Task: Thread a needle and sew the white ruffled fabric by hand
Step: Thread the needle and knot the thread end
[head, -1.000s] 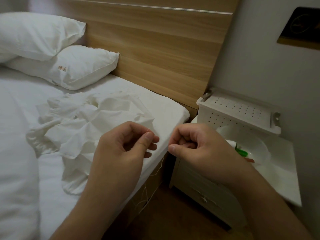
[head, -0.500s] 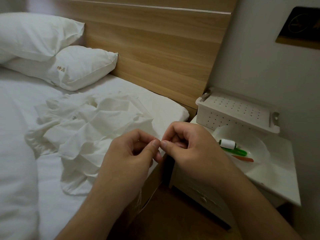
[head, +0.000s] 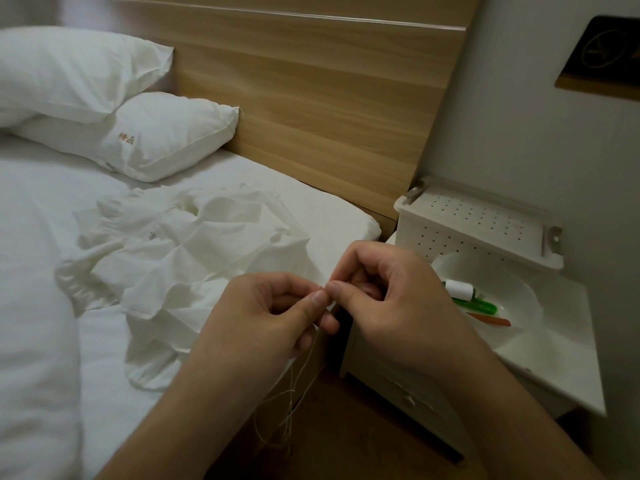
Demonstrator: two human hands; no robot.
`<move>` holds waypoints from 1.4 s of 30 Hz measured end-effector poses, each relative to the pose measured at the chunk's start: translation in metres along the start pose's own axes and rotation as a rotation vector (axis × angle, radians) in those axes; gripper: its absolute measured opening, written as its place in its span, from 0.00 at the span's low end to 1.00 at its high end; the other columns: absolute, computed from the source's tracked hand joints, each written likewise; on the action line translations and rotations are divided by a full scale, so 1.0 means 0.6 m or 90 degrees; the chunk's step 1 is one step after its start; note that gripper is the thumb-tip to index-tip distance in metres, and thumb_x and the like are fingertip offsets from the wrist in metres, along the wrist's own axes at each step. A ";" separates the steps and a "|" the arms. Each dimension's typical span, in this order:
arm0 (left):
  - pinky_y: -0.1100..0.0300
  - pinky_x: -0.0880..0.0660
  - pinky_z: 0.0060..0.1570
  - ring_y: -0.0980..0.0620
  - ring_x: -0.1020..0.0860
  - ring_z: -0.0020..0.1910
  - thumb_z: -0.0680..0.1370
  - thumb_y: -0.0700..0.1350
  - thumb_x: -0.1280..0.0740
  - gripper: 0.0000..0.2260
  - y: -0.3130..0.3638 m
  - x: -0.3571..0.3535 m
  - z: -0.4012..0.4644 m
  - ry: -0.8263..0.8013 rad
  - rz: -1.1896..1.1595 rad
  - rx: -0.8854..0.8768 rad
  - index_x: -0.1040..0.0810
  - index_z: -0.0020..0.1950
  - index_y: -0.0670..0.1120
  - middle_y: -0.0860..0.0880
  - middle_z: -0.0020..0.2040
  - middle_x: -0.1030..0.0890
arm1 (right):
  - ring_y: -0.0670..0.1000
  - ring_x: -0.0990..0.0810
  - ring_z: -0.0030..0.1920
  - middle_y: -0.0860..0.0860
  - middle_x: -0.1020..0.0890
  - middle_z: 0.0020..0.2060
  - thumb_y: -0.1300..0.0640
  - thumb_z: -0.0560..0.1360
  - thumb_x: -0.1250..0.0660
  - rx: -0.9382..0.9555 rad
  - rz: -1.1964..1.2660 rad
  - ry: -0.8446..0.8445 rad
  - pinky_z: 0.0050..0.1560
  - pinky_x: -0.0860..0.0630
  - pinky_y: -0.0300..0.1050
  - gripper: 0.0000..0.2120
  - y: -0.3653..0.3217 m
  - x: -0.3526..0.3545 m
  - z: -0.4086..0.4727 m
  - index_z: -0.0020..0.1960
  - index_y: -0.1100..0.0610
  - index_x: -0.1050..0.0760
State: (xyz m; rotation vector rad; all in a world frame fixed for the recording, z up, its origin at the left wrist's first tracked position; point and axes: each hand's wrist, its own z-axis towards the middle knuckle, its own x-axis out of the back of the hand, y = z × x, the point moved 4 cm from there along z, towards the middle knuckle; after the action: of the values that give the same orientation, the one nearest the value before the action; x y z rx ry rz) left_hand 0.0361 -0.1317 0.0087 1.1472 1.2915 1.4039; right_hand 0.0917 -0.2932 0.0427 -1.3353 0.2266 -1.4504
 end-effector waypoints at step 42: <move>0.55 0.32 0.31 0.51 0.28 0.27 0.81 0.37 0.30 0.11 0.030 0.007 -0.009 0.058 -0.057 -0.111 0.15 0.42 0.50 0.42 0.36 0.15 | 0.53 0.15 0.45 0.54 0.14 0.42 0.49 0.77 0.35 -0.216 0.341 -0.077 0.42 0.21 0.45 0.15 0.031 0.005 0.009 0.48 0.61 0.17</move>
State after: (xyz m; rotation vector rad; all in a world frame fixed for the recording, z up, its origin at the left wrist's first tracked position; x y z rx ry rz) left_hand 0.0299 -0.1298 0.0267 0.9071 1.2404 1.4857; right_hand 0.1071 -0.3002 0.0328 -1.4802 0.7177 -0.8998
